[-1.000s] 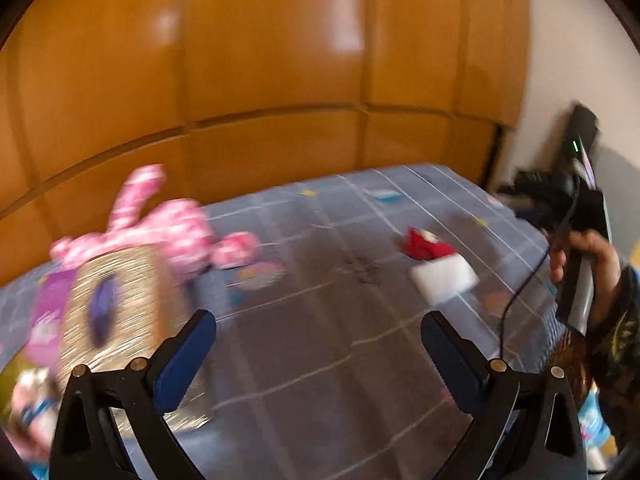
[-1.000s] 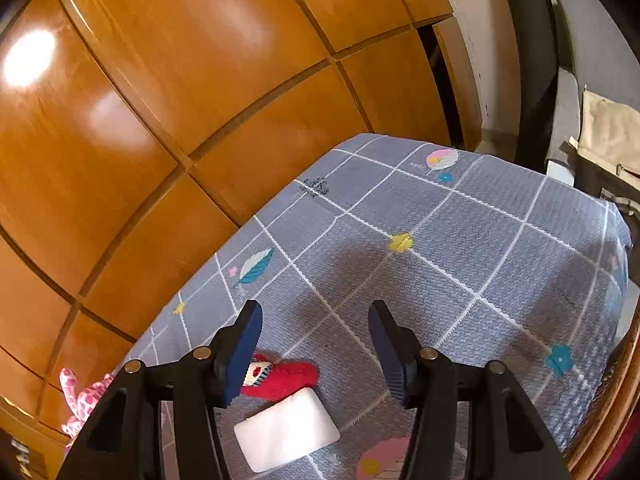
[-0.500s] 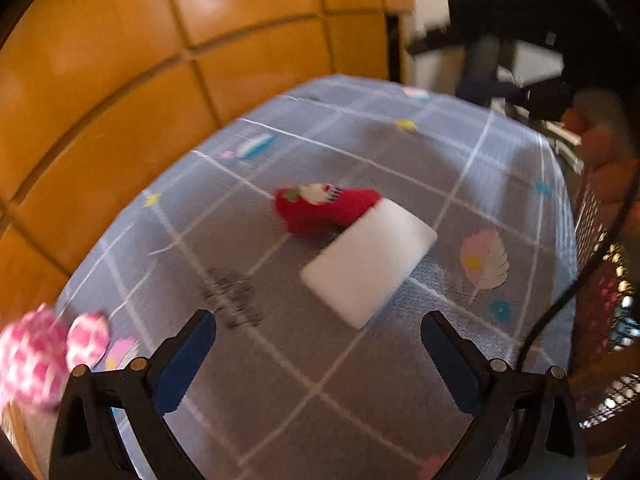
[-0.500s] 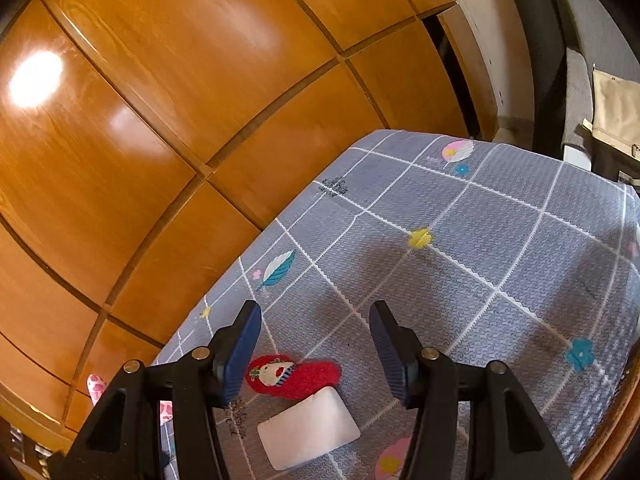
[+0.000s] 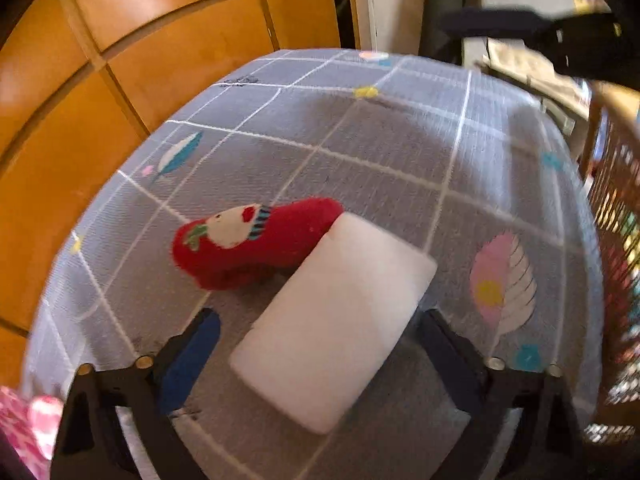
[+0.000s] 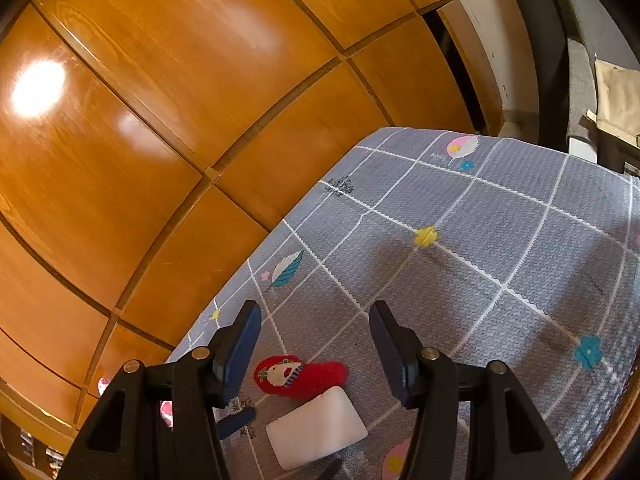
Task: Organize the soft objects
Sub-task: 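Grasp the white foam block with the left tool while the right tool grasps the red sock, then drop the white foam block into the tray with the left tool while the right tool holds the sock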
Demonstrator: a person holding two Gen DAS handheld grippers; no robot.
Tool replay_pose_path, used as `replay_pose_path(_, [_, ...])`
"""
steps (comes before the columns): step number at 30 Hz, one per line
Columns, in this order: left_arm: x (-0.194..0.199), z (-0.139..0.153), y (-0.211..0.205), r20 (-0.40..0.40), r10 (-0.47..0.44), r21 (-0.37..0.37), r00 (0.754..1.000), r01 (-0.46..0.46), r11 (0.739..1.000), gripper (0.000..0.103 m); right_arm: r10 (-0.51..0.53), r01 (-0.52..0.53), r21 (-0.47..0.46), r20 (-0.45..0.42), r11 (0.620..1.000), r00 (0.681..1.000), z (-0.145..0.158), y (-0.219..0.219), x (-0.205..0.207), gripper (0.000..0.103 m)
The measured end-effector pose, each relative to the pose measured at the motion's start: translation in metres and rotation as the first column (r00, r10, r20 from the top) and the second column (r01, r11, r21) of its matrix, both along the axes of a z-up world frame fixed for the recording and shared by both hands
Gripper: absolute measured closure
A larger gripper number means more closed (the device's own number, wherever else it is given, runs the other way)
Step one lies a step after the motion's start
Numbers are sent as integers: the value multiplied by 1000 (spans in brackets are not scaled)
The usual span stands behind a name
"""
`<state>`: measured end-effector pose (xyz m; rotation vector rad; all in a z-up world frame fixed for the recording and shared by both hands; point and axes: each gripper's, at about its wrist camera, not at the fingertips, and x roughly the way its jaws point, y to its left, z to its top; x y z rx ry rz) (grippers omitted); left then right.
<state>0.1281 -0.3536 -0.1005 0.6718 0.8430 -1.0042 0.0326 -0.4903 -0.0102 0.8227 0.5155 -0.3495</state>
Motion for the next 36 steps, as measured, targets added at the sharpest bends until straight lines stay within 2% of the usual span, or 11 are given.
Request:
replay_pose_path(1, [3,1,2,-47,13,-21,999,-14,1000,28,1,-1,-1,-1,1000,1000,0,0,0,46])
replay_pose_path(2, [3,4,5,-57,36,-40,998,-38,998,31,0,0,-3,-1,1000,1000,0,0,0,46])
replay_pose_path(10, [-22,26,71,-88,193,-146,977,-205,968,32,-1,1,-2,-10,1000,1000,0,1,2,46])
replay_pose_path(14, [-30,33,125,-78,366,-179,927,-374,910,32,26,-26,8,-40,1000,999,-3,2,8,46])
replay_pose_path(19, [-36,35,187,-90,542,-209,836,-548,810,32,132,-129,37,-140,991,981,-14,9,29,46])
replay_pose_path(25, [-43,20,228,-107,629,-184,770,-637,749,32,331,-358,-25,-328,933,885,-27,47,75,46])
replay_pose_path(30, [-40,5,238,-124,653,-176,747,-664,727,31,404,-555,-165,-523,816,750,-42,94,116,46])
replay_pose_path(33, [-41,-5,235,-106,656,-184,748,-663,726,31,364,-610,-251,-613,751,701,-61,109,132,46])
replay_pose_path(34, [-42,-7,234,-94,655,-186,750,-660,728,31,377,-619,-238,-614,749,693,-66,109,134,49])
replay_pose_path(35, [-42,-8,233,-87,657,-188,749,-660,727,30,387,-625,-223,-618,748,684,-72,110,135,69])
replay_pose_path(36, [-43,-10,232,-79,660,-192,747,-661,726,30,375,-633,-237,-635,737,675,-75,112,135,73])
